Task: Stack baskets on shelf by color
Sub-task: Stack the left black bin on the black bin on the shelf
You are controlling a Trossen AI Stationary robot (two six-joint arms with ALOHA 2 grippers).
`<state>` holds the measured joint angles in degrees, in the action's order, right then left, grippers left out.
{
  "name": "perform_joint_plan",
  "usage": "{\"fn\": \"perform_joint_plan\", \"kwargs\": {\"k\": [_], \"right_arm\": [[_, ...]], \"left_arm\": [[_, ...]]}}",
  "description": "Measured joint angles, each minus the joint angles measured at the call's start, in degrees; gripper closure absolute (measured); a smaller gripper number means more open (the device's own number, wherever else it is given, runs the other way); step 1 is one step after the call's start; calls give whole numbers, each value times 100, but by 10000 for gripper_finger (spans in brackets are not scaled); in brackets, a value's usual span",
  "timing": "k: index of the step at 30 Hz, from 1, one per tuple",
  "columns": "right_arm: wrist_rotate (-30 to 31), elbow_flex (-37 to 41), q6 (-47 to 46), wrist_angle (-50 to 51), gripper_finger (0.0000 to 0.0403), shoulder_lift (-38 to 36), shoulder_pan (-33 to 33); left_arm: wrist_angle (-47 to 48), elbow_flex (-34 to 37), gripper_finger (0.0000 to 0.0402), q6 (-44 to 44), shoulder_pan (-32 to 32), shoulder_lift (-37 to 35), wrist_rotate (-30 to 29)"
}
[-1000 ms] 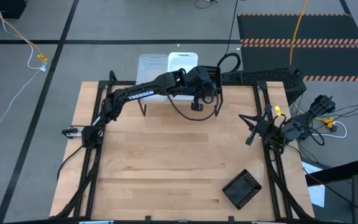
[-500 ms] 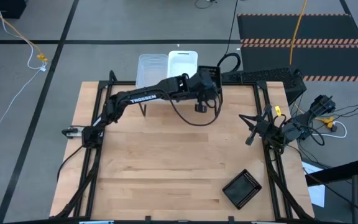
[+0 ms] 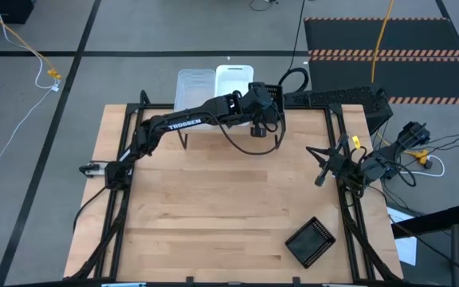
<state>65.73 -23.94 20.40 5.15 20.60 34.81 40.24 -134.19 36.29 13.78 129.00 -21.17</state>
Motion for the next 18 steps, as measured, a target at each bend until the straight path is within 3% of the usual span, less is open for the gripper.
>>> {"fn": "perform_joint_plan", "kwargs": {"k": [18], "right_arm": [[0, 0, 24, -18, 403, 0, 2]], "left_arm": [[495, 4, 334, 124, -210, 96, 282]]}}
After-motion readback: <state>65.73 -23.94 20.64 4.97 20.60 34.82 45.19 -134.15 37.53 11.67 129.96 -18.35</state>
